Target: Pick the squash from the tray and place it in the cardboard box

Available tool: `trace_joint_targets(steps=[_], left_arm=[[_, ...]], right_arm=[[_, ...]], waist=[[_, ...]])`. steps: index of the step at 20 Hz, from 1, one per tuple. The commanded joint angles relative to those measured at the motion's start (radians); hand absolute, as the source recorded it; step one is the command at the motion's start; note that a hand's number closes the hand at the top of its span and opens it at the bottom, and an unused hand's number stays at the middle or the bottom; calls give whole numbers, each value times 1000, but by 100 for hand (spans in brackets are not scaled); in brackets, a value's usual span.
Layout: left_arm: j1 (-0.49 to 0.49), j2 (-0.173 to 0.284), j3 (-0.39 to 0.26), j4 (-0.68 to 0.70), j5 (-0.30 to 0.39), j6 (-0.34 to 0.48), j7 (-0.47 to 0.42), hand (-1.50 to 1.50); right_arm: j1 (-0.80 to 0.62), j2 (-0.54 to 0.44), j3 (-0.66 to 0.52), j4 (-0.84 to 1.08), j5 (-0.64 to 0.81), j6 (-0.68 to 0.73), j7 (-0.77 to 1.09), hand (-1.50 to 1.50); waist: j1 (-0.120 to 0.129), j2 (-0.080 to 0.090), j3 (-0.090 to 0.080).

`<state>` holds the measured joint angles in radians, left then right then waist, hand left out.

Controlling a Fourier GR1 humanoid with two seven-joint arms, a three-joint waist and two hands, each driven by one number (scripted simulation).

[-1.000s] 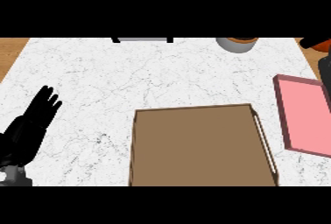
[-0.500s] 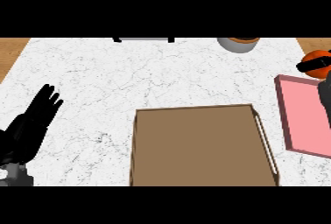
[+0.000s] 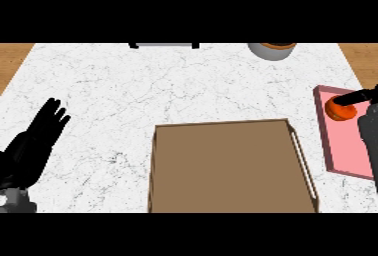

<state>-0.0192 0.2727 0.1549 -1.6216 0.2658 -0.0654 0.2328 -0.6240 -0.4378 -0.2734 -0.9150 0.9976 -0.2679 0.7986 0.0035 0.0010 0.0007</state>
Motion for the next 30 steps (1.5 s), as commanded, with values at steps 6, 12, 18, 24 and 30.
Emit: trace_joint_targets(steps=[6,12,18,24,30], left_arm=[[-3,20,21,-55,18,4,57,0],[4,-2,16,-33,0,13,48,0],[37,0,34,-89,19,-2,70,0],[-13,-28,25,-11,-19,1,22,0],[-39,-34,38,34,-31,-17,0,0]], right_arm=[[83,44,-128,-233,-89,-377,-75,-150],[248,80,-177,-509,-177,-401,-57,-150],[524,147,-215,-847,-275,-358,-58,-150],[671,92,-302,-977,-481,-240,-169,-150],[818,147,-366,-1106,-557,-171,-197,-150]], waist=[[-16,-7,1],[-22,-7,-1],[-18,-6,-1],[-14,-3,0],[-17,-3,-1]])
